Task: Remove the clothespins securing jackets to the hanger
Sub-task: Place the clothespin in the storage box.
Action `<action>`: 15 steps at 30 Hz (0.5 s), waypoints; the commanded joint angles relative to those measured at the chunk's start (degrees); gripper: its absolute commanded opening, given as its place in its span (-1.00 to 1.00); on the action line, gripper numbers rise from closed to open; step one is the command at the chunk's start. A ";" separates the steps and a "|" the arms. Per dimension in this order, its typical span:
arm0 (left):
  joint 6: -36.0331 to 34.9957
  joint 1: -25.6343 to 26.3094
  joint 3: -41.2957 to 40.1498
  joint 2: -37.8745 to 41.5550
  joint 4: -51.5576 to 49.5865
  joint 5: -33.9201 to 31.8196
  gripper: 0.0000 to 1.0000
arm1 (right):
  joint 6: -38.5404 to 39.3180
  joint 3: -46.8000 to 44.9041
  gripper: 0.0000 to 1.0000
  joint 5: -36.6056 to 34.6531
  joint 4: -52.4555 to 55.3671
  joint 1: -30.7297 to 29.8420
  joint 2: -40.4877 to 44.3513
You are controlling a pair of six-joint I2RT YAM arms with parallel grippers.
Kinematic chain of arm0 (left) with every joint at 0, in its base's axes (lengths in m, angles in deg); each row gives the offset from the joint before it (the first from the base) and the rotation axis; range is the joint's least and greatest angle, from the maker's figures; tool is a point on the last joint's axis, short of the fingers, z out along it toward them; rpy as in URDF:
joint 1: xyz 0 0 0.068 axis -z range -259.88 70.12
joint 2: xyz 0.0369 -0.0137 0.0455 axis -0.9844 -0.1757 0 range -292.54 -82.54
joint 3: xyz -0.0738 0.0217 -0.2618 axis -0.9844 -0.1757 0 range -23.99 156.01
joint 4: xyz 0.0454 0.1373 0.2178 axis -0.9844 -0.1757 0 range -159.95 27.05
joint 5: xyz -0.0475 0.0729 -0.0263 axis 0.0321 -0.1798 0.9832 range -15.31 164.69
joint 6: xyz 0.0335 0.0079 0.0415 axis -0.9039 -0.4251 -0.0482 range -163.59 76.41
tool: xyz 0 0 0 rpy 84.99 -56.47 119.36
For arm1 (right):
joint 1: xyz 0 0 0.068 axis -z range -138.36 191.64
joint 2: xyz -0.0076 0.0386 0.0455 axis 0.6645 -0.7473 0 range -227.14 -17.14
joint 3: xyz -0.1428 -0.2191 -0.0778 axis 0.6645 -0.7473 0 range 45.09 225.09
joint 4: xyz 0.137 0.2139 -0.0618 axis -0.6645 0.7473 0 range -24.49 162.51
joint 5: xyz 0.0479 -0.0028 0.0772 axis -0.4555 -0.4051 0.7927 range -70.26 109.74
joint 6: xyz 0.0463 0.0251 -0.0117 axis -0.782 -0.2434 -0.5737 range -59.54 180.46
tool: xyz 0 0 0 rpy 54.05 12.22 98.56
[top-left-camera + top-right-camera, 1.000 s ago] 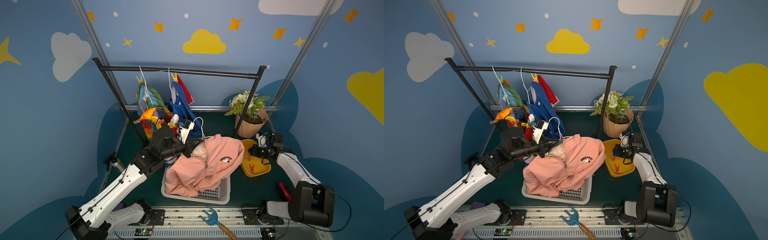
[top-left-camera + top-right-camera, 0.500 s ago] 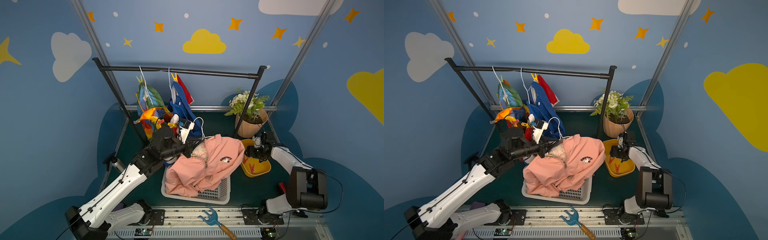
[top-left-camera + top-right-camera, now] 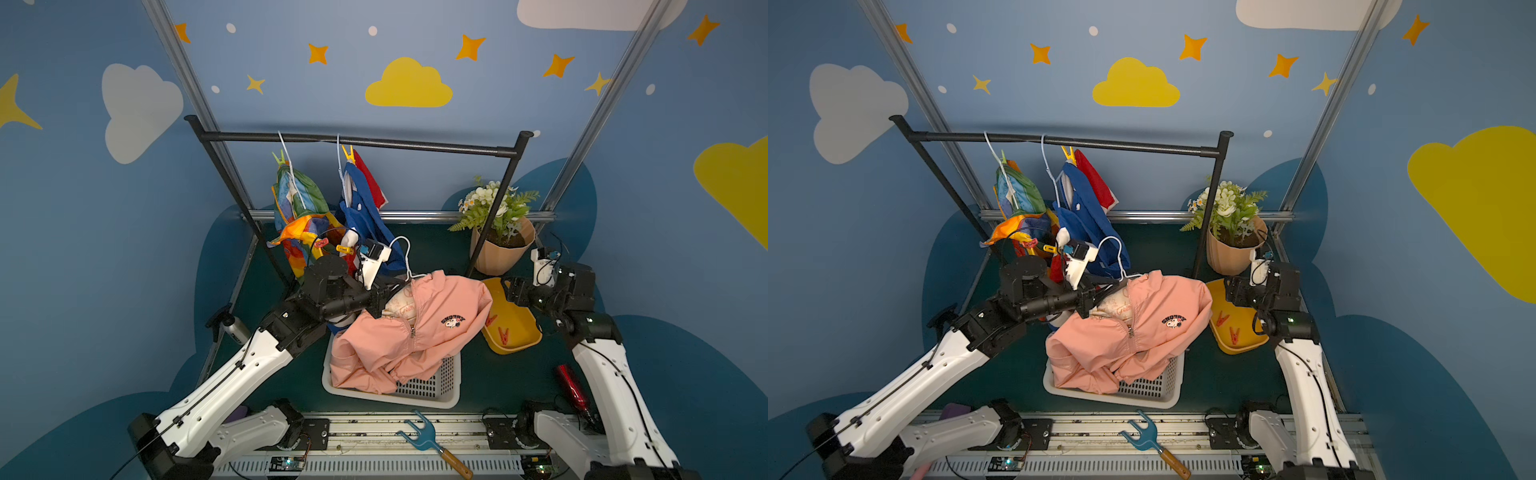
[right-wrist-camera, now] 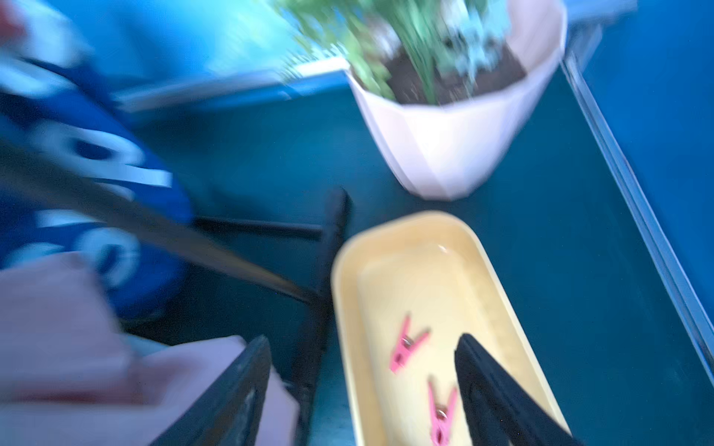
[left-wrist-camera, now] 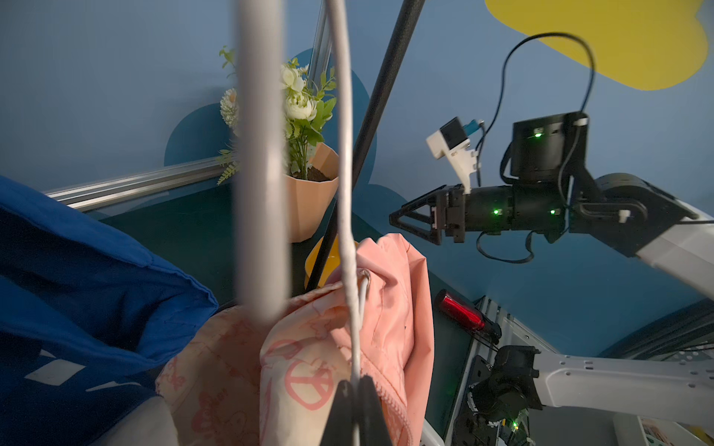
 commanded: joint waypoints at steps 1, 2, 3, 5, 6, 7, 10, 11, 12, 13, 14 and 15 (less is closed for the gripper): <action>-1.74 0.38 0.20 1.86 1.09 0.98 -0.93 | 0.88 1.13 0.52 12.75 -3.25 -0.76 2.02; -2.05 0.56 0.29 2.16 0.98 0.97 -0.93 | 0.83 1.49 0.52 15.40 -3.99 -1.05 2.46; -2.43 0.69 0.29 2.43 0.74 0.99 -0.93 | 0.44 1.82 0.52 17.82 -5.27 -1.56 3.00; -3.23 0.82 0.40 2.95 0.04 0.73 -0.93 | 0.23 2.28 0.53 21.72 -7.85 -2.56 3.90; -3.55 0.87 0.44 3.04 -0.37 0.73 -0.93 | 0.12 2.78 0.53 23.26 -8.66 -3.13 4.00; -3.82 0.84 0.36 3.20 -0.80 0.72 -0.93 | 0.15 3.62 0.53 25.32 -9.03 -3.67 3.60; -3.97 0.99 0.29 2.83 -1.04 0.37 -0.93 | 0.05 6.98 0.53 29.49 -7.47 -6.50 0.34; -3.97 1.00 0.33 2.65 -1.01 0.16 -0.93 | 0.22 8.19 0.52 29.12 -6.26 -7.88 -0.59; -3.97 1.18 0.52 2.42 -1.07 -0.56 -0.93 | -0.03 9.16 0.52 26.05 -5.16 -9.87 -1.27; -3.97 1.31 0.80 2.25 -1.29 -1.33 -0.93 | -0.28 9.78 0.52 22.16 -4.61 -11.92 -1.43; -4.18 1.43 0.88 2.13 -1.48 -1.49 -0.93 | -0.30 10.04 0.52 19.23 -4.55 -13.56 -1.17; -4.48 1.61 1.12 2.19 -1.58 -1.48 -0.93 | -0.33 10.01 0.52 16.72 -5.13 -15.57 -0.74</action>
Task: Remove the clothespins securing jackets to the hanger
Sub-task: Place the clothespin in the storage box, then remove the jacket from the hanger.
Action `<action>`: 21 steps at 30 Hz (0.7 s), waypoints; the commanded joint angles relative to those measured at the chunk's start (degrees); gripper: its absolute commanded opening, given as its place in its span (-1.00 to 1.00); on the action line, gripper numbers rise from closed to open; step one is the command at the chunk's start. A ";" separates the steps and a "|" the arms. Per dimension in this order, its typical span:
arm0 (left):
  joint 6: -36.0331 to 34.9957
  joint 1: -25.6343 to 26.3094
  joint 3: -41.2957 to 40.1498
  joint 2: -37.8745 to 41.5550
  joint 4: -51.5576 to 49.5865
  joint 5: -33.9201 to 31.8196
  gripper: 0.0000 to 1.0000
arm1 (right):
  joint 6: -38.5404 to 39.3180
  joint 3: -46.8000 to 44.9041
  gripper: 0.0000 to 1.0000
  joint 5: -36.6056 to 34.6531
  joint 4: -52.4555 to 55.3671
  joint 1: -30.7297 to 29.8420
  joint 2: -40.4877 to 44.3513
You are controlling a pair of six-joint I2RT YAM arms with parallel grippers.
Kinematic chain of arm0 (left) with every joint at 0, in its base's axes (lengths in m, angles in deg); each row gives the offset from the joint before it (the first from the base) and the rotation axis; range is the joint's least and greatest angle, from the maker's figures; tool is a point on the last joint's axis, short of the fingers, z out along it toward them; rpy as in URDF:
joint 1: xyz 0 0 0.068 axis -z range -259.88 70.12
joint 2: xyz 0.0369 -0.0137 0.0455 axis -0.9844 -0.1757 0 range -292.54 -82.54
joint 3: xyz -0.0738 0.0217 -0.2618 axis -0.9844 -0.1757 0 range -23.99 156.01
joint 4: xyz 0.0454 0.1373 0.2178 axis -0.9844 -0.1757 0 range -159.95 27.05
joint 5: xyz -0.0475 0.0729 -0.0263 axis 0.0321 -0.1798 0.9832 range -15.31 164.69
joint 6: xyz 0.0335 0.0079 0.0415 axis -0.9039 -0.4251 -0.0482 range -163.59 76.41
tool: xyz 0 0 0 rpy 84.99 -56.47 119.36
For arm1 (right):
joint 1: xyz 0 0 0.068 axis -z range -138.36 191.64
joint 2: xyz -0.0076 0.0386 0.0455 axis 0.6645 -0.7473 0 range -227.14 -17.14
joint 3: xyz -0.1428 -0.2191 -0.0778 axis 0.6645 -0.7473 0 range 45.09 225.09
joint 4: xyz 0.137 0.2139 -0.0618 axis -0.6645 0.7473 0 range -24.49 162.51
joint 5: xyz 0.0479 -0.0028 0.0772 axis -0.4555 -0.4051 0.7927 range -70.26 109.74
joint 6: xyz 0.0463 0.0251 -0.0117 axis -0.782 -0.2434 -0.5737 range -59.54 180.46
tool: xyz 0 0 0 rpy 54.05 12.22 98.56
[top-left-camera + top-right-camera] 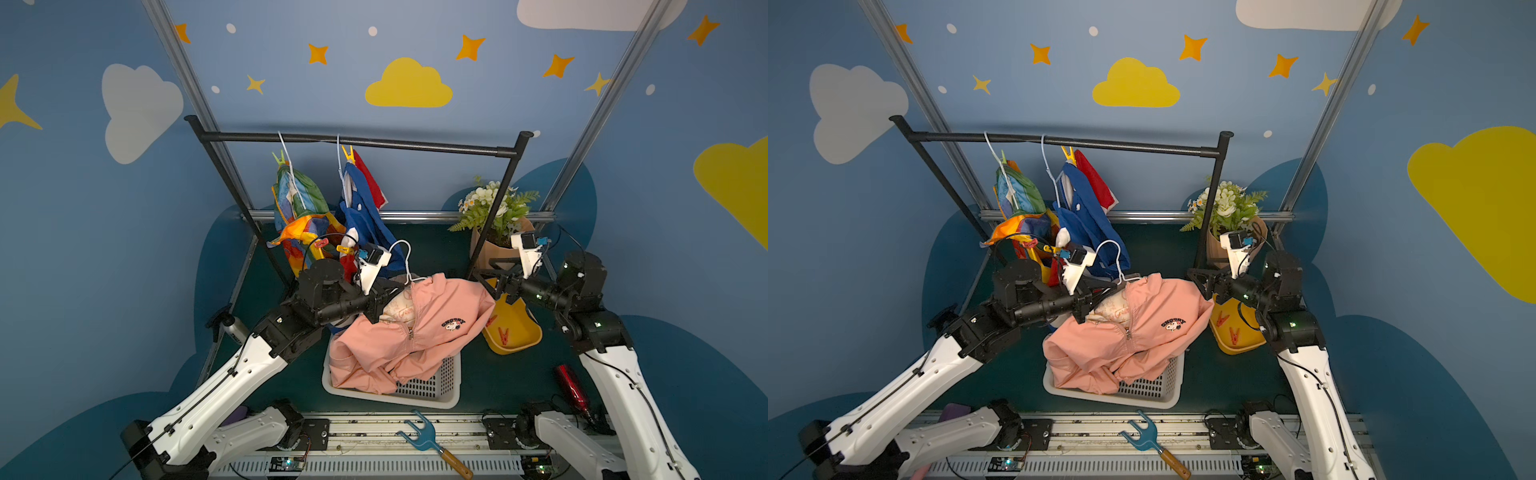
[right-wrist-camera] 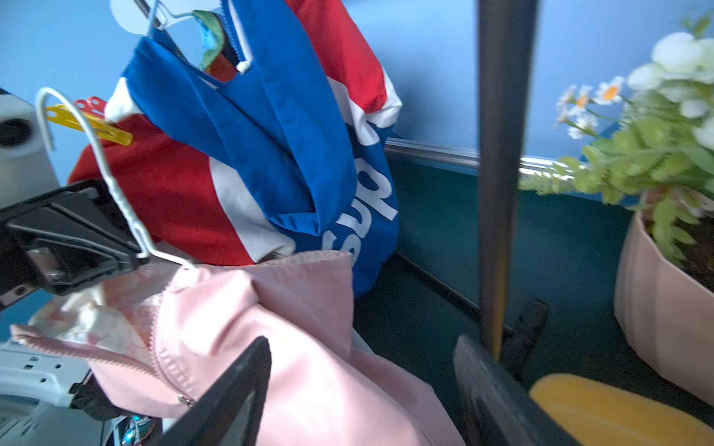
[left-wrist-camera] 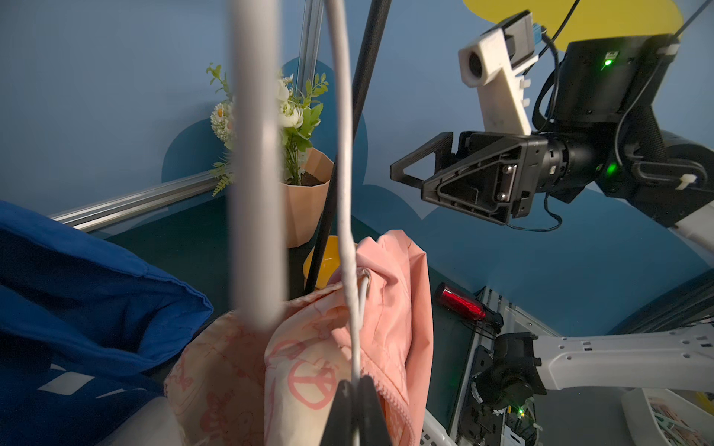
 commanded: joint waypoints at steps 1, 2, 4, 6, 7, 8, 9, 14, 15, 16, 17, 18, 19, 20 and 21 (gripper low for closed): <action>-1.42 0.49 1.32 0.08 0.09 -0.44 -0.93 | -0.26 1.41 0.52 -6.31 -0.40 -5.07 0.82; -1.85 0.57 1.44 0.03 0.17 0.21 -0.93 | -0.17 1.56 0.52 -6.74 -1.10 -6.69 0.77; -2.72 0.80 2.08 -0.49 -0.12 1.64 -0.93 | 1.82 2.97 0.52 -4.25 -1.12 -9.90 -0.75; -3.60 0.84 2.74 -0.98 -0.69 3.90 -0.92 | 5.27 5.08 0.52 -1.54 0.38 -12.09 -2.89; -3.85 0.90 2.84 -1.20 -0.64 5.05 -0.93 | 6.66 5.81 0.52 -0.68 0.65 -12.80 -3.82; -3.94 0.91 2.92 -1.27 -0.55 6.17 -0.93 | 6.98 6.11 0.52 0.40 -0.07 -13.04 -4.49; -4.15 0.95 2.79 -1.20 -0.32 7.17 -0.93 | 6.73 6.36 0.52 2.47 -1.41 -12.97 -5.26; -5.55 1.02 2.92 -1.20 -0.10 9.18 -0.93 | 7.14 11.37 0.38 14.99 -0.64 -13.23 -11.10; -5.70 1.02 2.91 -1.20 0.36 9.66 -0.93 | 7.84 12.40 0.31 16.28 0.67 -13.45 -12.20; -5.78 1.06 2.94 -1.37 0.63 9.95 -0.93 | 8.57 13.02 0.22 17.02 1.61 -13.67 -12.90; -5.79 1.05 3.11 -1.58 0.69 9.97 -0.93 | 8.86 13.20 0.12 17.33 1.71 -13.83 -13.18; -6.02 1.01 3.31 -1.88 0.61 9.97 -0.93 | 8.69 12.82 0.03 17.82 1.10 -14.07 -13.23; -6.20 1.01 3.62 -2.18 0.53 10.12 -0.93 | 8.17 12.22 0.01 18.39 0.12 -14.30 -13.09; -6.23 1.11 3.75 -2.59 0.73 10.37 -0.93 | 7.93 11.85 0.01 18.78 -0.44 -14.46 -13.12; -6.25 1.03 3.93 -2.97 0.98 10.82 -0.93 | 7.78 11.81 0.02 19.24 -0.25 -14.71 -13.42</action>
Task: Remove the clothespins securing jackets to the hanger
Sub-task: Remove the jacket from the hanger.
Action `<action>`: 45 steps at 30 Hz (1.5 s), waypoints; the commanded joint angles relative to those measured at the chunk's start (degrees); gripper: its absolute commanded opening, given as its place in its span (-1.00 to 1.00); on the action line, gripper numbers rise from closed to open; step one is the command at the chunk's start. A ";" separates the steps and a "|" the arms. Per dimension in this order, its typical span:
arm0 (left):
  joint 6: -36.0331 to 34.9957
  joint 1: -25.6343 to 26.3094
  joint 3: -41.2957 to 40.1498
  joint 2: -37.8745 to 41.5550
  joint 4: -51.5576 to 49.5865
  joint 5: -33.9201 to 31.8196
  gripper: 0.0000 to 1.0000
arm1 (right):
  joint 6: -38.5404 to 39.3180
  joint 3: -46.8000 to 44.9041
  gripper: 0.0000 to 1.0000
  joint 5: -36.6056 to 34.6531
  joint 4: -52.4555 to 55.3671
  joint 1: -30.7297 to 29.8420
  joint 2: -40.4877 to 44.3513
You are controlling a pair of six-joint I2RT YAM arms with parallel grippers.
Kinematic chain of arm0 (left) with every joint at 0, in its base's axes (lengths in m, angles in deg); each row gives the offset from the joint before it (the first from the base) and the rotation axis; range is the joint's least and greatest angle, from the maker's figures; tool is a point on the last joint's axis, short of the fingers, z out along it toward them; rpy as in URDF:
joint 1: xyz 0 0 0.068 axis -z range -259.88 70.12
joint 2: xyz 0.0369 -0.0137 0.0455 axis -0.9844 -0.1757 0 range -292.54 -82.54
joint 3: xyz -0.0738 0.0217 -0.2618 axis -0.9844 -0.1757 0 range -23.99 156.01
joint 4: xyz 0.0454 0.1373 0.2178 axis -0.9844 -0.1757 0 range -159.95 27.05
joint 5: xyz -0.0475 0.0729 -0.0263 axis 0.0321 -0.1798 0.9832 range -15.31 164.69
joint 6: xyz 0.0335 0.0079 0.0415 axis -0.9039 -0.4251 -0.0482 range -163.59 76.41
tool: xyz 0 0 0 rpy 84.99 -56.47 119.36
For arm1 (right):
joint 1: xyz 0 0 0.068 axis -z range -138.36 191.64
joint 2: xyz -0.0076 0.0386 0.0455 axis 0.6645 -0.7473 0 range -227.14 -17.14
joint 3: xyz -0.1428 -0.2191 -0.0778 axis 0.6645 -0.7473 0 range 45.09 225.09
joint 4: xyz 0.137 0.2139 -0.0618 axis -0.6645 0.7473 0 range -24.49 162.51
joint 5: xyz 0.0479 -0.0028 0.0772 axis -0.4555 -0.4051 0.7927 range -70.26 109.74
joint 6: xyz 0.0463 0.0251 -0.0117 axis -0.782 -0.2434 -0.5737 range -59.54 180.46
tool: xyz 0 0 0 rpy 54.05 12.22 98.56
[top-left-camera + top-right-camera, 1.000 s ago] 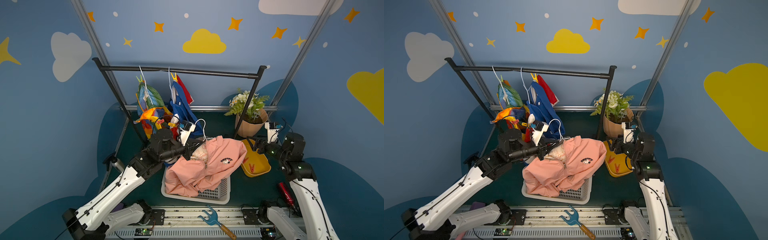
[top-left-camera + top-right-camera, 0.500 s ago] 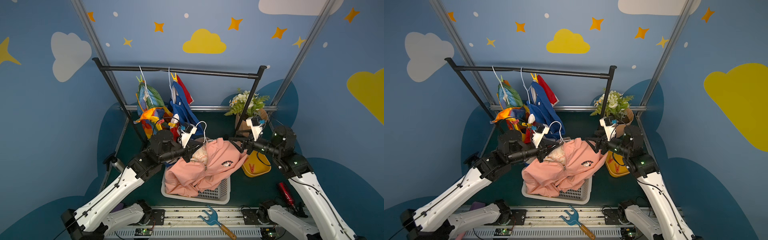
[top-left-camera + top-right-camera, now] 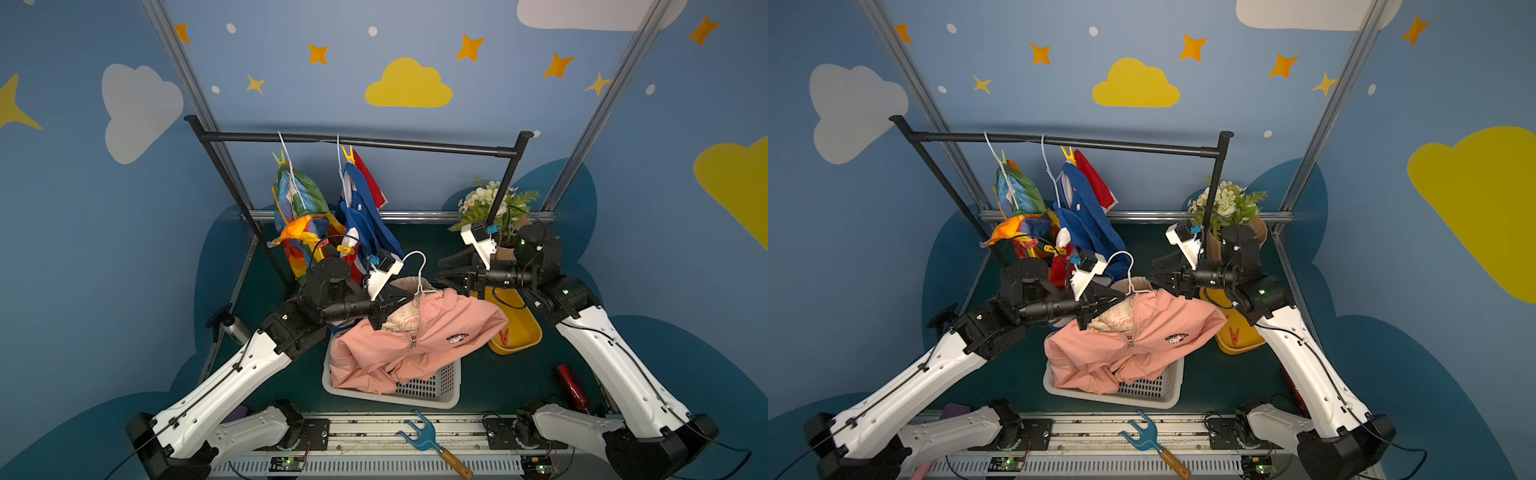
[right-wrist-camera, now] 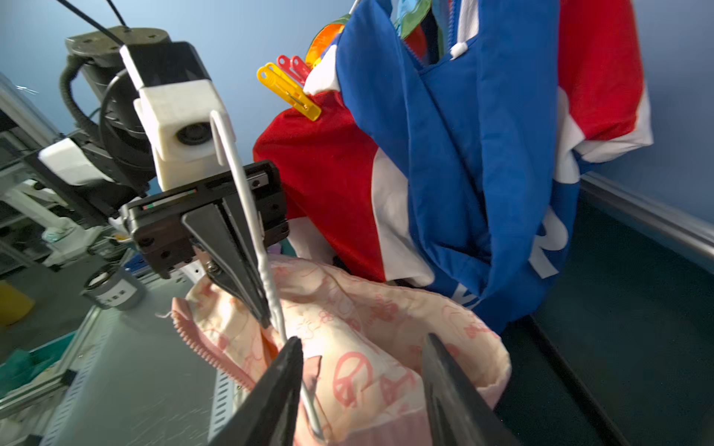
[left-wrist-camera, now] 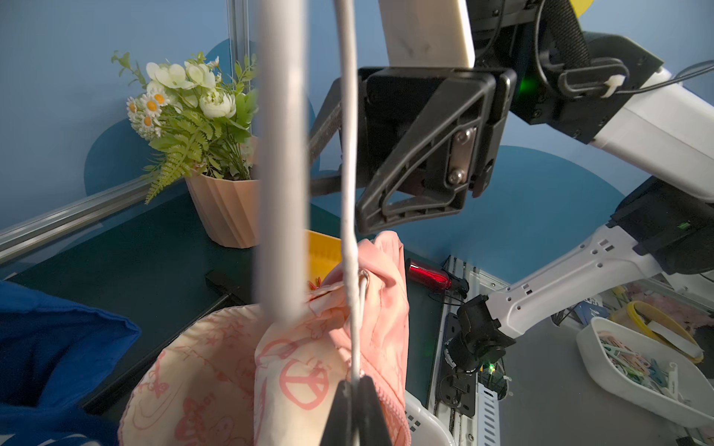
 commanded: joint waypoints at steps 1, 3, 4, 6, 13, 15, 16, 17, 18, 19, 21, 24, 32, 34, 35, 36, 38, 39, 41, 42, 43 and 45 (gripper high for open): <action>-1.07 0.01 2.43 -1.07 1.81 2.46 -0.93 | 0.87 0.49 0.01 4.70 1.03 -1.07 -0.11; -1.19 0.11 3.03 -1.81 2.02 2.88 -0.93 | 1.72 0.82 0.00 4.93 2.28 -1.74 -0.66; -1.32 0.15 3.28 -2.17 2.09 3.05 -0.93 | 1.98 0.83 0.00 5.49 2.45 -2.04 -0.82; -1.58 0.14 3.58 -2.69 2.26 3.18 -0.93 | 2.02 0.89 -0.01 6.73 2.41 -2.41 -0.81; -2.02 0.32 4.37 -3.65 2.63 3.10 -0.93 | 3.07 0.65 0.00 7.07 5.05 -3.09 -2.03; -2.26 0.47 4.63 -3.59 2.65 3.05 -0.93 | 2.65 0.47 -0.03 6.72 5.25 -3.12 -2.31; -2.29 0.49 4.65 -3.62 2.72 3.10 -0.93 | 2.75 0.50 -0.07 6.72 5.42 -3.12 -2.41; -2.38 0.66 4.73 -3.65 2.63 3.09 -0.93 | 2.80 0.53 -0.12 6.76 5.40 -3.12 -2.64; -2.56 0.79 4.90 -3.70 2.61 3.09 -0.93 | 2.72 0.47 -0.17 6.97 5.40 -3.18 -2.80; -2.77 1.08 5.07 -3.84 2.28 3.13 -0.93 | 2.58 0.53 -0.20 7.07 5.30 -3.22 -2.86; -3.38 1.37 5.67 -4.38 1.28 3.05 -0.93 | 2.70 0.80 -0.27 7.07 5.25 -3.45 -3.21; -3.86 1.89 5.91 -4.74 0.93 2.49 -0.93 | 3.03 1.33 -0.38 7.24 6.08 -4.20 -3.86; -4.23 1.90 5.99 -5.04 1.60 1.79 -0.93 | 4.51 1.04 -0.83 5.92 7.39 -4.79 -2.64; -4.08 1.82 5.88 -4.94 1.89 1.05 -0.93 | 4.57 1.22 -0.95 6.10 8.06 -4.86 -2.50; -3.90 1.97 5.70 -4.85 2.34 0.67 -0.93 | 4.82 1.10 -1.00 5.85 8.52 -4.81 -2.33; -3.82 1.96 5.70 -4.77 2.52 0.26 -0.92 | 4.88 0.81 -1.00 5.48 8.73 -4.72 -2.03; -3.56 1.88 5.70 -4.69 2.61 -0.68 -0.88 | 4.45 -0.23 -1.00 4.78 8.10 -4.36 -1.17; -3.30 1.84 5.70 -4.53 2.71 -1.32 -0.78 | 4.06 -0.74 -1.00 4.43 7.57 -4.08 -0.70; -2.61 1.89 5.78 -4.29 2.65 -3.68 -0.52 | 3.10 -1.51 -1.00 2.95 6.85 -3.19 0.28; -2.36 1.90 5.79 -4.08 2.57 -4.69 -0.30 | 2.75 -1.66 -1.00 1.62 6.79 -2.85 0.68; -1.90 1.88 5.69 -3.81 2.64 -5.97 -0.01 | 2.51 -1.87 -1.00 -0.02 6.93 -2.36 1.14; -1.30 2.11 5.40 -3.15 2.59 -7.91 0.16 | 2.04 -2.34 -1.00 -3.31 6.93 -1.30 2.17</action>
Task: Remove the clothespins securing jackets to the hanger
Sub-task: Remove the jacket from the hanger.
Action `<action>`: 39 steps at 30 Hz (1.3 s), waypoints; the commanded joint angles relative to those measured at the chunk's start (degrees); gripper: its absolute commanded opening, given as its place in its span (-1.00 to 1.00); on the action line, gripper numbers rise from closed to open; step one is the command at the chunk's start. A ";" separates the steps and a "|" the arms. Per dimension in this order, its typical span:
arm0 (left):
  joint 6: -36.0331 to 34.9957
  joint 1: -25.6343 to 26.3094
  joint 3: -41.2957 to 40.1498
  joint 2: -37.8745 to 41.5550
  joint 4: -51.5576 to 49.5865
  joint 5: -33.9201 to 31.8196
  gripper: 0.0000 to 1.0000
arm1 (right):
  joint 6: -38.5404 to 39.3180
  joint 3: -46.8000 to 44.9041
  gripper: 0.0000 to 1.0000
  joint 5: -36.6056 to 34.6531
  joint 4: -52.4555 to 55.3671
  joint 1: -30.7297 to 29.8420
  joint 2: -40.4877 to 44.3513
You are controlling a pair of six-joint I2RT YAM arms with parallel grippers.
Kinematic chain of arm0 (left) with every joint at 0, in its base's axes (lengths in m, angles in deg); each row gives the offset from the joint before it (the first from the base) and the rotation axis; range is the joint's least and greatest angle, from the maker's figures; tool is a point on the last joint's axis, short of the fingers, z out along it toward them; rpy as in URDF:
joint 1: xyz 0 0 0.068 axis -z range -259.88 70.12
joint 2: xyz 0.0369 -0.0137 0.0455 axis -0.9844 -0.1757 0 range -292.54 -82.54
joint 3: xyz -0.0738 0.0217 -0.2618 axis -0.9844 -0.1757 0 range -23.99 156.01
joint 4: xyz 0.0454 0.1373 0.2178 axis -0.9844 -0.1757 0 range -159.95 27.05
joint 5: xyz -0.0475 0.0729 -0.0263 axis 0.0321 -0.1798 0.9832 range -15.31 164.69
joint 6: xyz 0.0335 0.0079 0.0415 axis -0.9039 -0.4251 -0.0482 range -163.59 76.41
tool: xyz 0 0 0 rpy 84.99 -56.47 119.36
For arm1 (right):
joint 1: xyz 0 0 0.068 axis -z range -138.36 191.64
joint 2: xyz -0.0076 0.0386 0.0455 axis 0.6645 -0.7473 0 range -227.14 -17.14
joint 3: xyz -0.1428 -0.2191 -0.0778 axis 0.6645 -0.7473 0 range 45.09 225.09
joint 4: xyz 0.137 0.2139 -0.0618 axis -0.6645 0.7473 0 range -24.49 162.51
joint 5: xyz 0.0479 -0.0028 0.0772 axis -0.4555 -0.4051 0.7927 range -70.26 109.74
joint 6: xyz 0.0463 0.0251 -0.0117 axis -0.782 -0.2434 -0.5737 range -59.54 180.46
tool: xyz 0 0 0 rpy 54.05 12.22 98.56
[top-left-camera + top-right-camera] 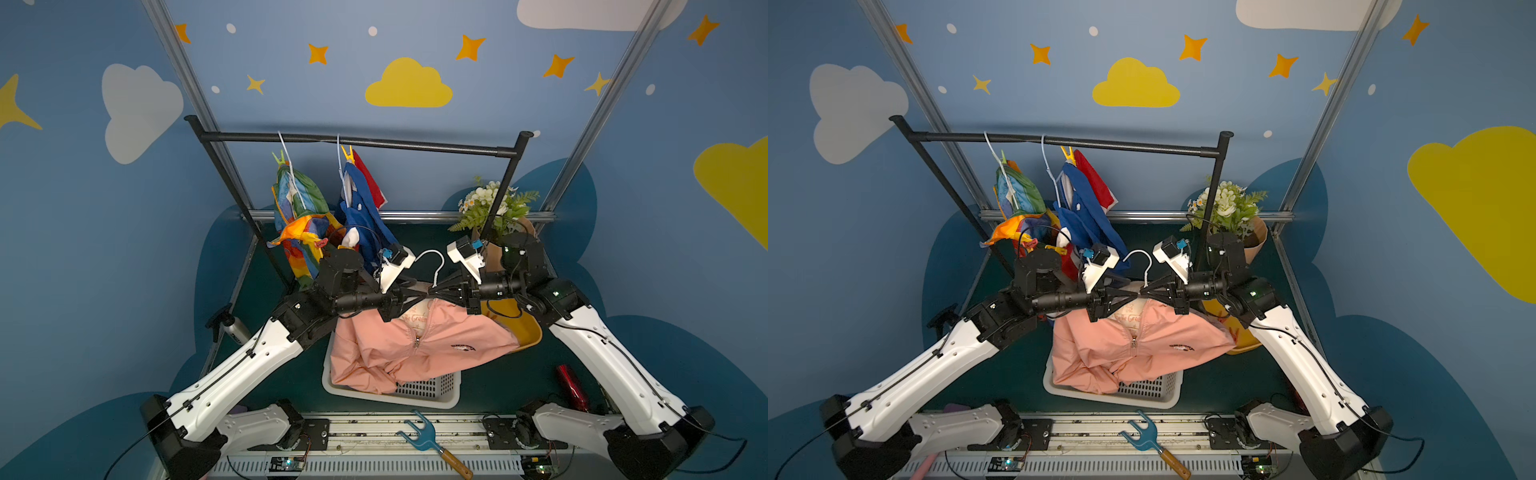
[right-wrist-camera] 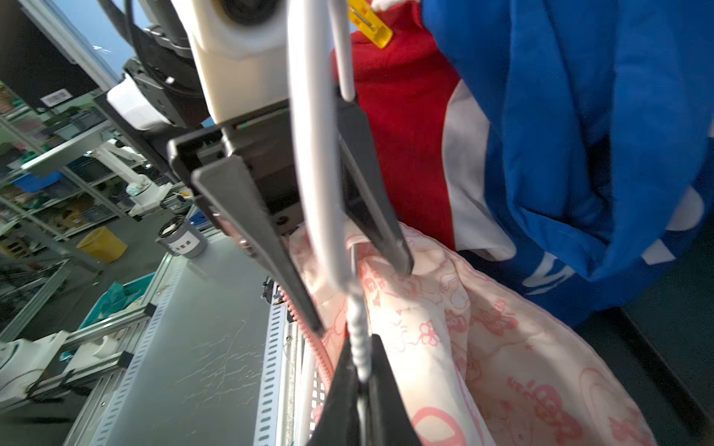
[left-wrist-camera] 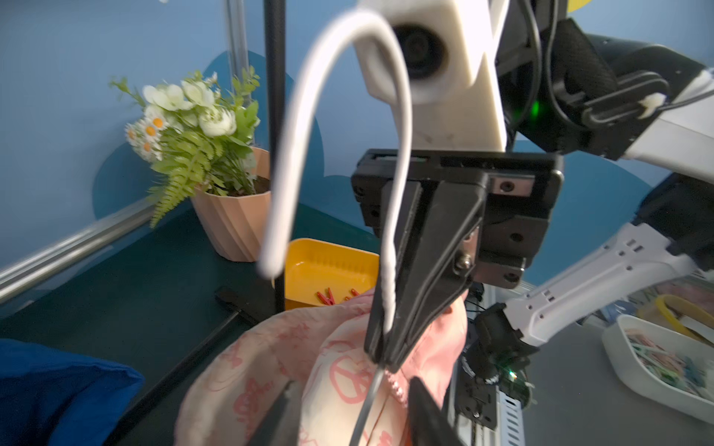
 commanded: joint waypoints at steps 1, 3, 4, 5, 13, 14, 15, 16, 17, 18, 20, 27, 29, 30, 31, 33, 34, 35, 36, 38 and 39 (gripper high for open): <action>1.60 0.67 0.98 2.06 2.13 -5.58 0.29 | -1.54 -0.87 -1.00 -6.89 -0.04 1.80 2.53; 1.74 1.36 0.58 2.85 2.16 -7.78 0.33 | -1.57 -1.41 -1.00 -8.44 -0.32 2.91 3.66; 1.85 1.93 0.45 3.21 2.17 -9.40 0.37 | -1.69 -1.78 -1.00 -9.02 -0.60 3.53 4.36; 2.03 2.62 0.45 3.58 1.84 -11.76 0.40 | -1.83 -1.96 -1.00 -9.45 -0.87 4.20 5.07; 5.62 6.43 0.75 5.35 -4.32 -27.09 0.53 | -0.05 -2.24 -1.00 -10.59 2.71 5.74 10.41; 6.00 6.65 1.46 4.78 -5.57 -27.58 0.54 | 0.13 -2.58 -1.00 -10.98 3.17 5.69 11.24; 6.25 6.91 2.56 3.97 -6.79 -27.93 0.54 | 0.36 -2.78 -1.00 -11.62 3.61 5.49 11.80; 6.80 7.22 3.94 2.79 -8.54 -28.59 0.54 | 0.52 -2.88 -1.00 -13.20 4.33 5.32 12.36; 7.24 7.66 5.33 1.46 -9.88 -29.41 0.53 | 0.55 -2.86 -1.00 -15.09 4.83 5.14 12.89; 7.52 8.23 6.35 0.68 -11.01 -30.02 0.52 | 0.33 -2.95 -1.00 -16.91 5.06 4.82 13.25; 8.94 9.91 7.60 -1.03 -11.74 -33.20 0.49 | -0.59 -3.13 -1.00 -20.70 4.99 4.12 14.00; 17.43 13.39 4.99 0.61 -8.24 -37.65 0.48 | -1.20 -3.19 -1.00 -29.02 5.25 1.32 15.96; 20.30 14.31 4.69 0.28 -8.40 -39.13 0.47 | -1.65 -3.17 -1.00 -31.17 4.84 0.70 16.13; 21.54 14.66 4.59 -0.16 -8.57 -39.95 0.47 | -1.98 -3.23 -1.00 -31.74 4.38 0.47 16.24; 23.02 15.01 4.46 -0.59 -8.52 -40.50 0.46 | -2.38 -3.41 -1.00 -32.34 3.89 0.27 16.31; 25.19 15.55 4.16 -1.68 -7.94 -40.43 0.45 | -2.57 -3.25 -1.00 -32.52 3.33 -0.20 16.31; 26.39 15.72 4.01 -2.27 -7.38 -40.27 0.43 | -2.65 -3.11 -1.00 -32.75 3.07 -0.47 16.27; 27.44 15.93 3.74 -2.76 -6.87 -40.34 0.41 | -2.58 -2.95 -1.00 -32.78 2.86 -0.83 16.27; 28.19 16.04 3.60 -3.15 -6.52 -40.32 0.40 | -2.54 -2.91 -1.00 -32.78 2.69 -1.02 16.31; 29.37 16.15 3.36 -3.95 -5.72 -40.40 0.39 | -2.84 -2.77 -1.00 -32.72 2.08 -1.69 16.64; 29.47 16.17 3.27 -4.25 -5.09 -40.09 0.38 | -3.18 -2.76 -1.00 -32.69 1.73 -1.98 16.83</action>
